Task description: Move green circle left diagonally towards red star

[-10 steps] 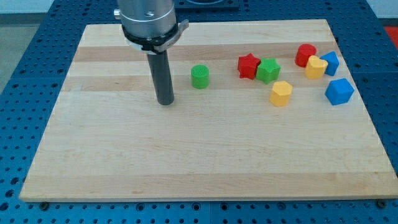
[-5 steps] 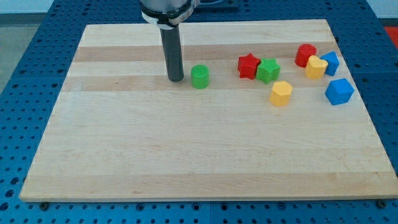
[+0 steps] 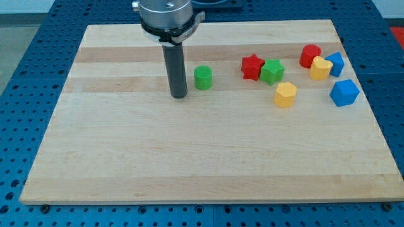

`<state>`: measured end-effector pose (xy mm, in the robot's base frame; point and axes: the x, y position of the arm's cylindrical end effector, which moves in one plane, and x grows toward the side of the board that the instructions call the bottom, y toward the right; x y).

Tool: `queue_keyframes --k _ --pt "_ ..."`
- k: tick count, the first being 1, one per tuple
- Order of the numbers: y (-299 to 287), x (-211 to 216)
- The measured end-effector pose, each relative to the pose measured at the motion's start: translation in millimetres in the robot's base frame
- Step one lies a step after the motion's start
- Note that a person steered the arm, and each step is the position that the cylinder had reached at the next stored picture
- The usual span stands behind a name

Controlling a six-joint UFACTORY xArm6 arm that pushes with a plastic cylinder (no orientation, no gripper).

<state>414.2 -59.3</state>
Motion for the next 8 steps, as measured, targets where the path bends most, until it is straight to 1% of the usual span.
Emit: queue_keyframes --k 2,4,8 --pt "32.5 -5.5" --pt "59.6 -22.5" --pt "66.7 -80.5"
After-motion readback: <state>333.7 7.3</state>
